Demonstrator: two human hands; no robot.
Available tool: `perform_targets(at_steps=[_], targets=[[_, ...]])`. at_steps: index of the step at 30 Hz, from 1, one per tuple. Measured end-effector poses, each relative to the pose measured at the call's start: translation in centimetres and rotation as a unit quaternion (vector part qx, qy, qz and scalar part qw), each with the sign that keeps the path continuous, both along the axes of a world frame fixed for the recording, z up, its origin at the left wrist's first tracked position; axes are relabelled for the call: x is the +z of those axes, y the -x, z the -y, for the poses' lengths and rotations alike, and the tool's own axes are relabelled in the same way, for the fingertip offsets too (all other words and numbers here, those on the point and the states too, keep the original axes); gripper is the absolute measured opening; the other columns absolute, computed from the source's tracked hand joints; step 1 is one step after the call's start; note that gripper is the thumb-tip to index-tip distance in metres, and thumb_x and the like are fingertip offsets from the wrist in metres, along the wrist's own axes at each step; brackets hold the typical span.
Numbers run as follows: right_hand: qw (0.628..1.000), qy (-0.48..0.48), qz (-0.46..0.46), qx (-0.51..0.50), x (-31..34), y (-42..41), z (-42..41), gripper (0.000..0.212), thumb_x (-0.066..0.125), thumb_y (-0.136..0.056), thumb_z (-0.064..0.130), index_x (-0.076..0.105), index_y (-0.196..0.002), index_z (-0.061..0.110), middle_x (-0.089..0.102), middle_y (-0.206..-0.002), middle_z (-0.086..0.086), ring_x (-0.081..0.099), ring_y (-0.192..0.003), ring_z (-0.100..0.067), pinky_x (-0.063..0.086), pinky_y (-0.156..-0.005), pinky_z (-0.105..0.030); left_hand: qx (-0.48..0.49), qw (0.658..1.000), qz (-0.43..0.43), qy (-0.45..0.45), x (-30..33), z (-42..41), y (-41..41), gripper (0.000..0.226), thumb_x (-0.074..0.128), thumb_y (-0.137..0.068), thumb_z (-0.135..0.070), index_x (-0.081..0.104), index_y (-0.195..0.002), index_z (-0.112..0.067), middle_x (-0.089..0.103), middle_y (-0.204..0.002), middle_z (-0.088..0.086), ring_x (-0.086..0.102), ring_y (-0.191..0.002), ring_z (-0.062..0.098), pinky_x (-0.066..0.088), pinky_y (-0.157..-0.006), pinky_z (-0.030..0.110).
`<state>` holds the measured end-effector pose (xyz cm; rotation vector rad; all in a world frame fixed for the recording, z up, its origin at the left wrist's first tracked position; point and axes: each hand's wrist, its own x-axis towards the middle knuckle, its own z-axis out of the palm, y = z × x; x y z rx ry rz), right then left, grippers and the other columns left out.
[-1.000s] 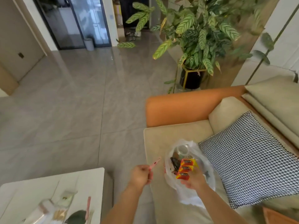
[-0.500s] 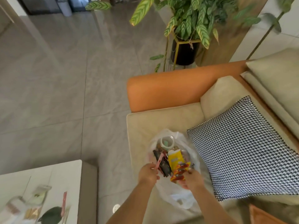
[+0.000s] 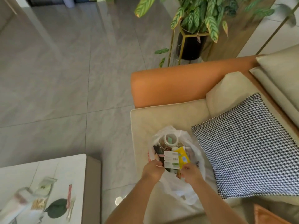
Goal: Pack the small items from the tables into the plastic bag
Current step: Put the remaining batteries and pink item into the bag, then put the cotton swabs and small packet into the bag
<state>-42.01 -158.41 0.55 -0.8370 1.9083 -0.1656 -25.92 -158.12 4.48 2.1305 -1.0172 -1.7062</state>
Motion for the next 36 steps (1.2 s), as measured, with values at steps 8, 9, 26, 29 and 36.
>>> perform_targets(at_steps=[8, 9, 26, 29, 36], targets=[[0.973, -0.003, -0.062, 0.222, 2.1, -8.5, -1.4, 0.017, 0.046, -0.088, 0.014, 0.054, -0.073, 0.016, 0.051, -0.071, 0.003, 0.048, -0.078, -0.020, 0.032, -0.057, -0.025, -0.012, 0.999, 0.046, 0.001, 0.0, -4.3, -8.9, 0.034, 0.063, -0.084, -0.029, 0.060, -0.115, -0.017, 0.060, -0.120, 0.004, 0.060, -0.106, 0.020, 0.048, -0.092, 0.026], [0.968, -0.002, -0.060, 0.242, 2.2, -9.8, -1.7, 0.015, 0.046, -0.090, 0.018, 0.059, -0.084, 0.015, 0.057, -0.080, 0.001, 0.049, -0.081, -0.019, 0.034, -0.060, -0.024, -0.012, 0.999, 0.053, 0.000, 0.0, -5.0, -10.2, 0.034, 0.063, -0.084, -0.029, 0.060, -0.115, -0.017, 0.059, -0.120, 0.003, 0.060, -0.106, 0.019, 0.048, -0.092, 0.026], [0.831, -0.041, -0.055, 0.552, 2.6, -40.3, -12.4, 0.030, 0.050, -0.088, 0.037, 0.053, -0.068, 0.015, 0.064, -0.088, -0.005, 0.060, -0.091, -0.023, 0.035, -0.064, -0.024, 0.153, 0.977, 0.116, -0.095, -2.6, -24.5, -36.1, 0.024, 0.052, -0.088, -0.047, 0.059, -0.097, -0.025, 0.063, -0.115, -0.002, 0.057, -0.096, 0.014, 0.044, -0.085, 0.024], [0.793, -0.031, -0.053, 0.606, 2.5, -45.0, -14.4, 0.028, 0.045, -0.089, 0.040, 0.049, -0.070, 0.019, 0.052, -0.077, 0.000, 0.049, -0.081, -0.019, 0.040, -0.070, -0.028, 0.183, 0.970, 0.111, -0.114, -3.5, -27.2, -39.3, 0.042, 0.045, -0.090, -0.053, 0.060, -0.111, -0.019, 0.061, -0.119, -0.001, 0.057, -0.107, 0.018, 0.044, -0.095, 0.030], [0.725, -0.036, -0.063, 0.685, -0.2, -53.4, -16.3, 0.050, 0.039, -0.094, 0.049, 0.050, -0.131, 0.017, 0.056, -0.133, -0.002, 0.052, -0.123, -0.019, 0.042, -0.097, -0.030, 0.261, 0.950, 0.093, -0.147, -6.8, -30.5, -45.4, 0.049, 0.036, -0.090, -0.060, 0.060, -0.107, -0.022, 0.062, -0.114, -0.004, 0.056, -0.099, 0.014, 0.042, -0.088, 0.026]])
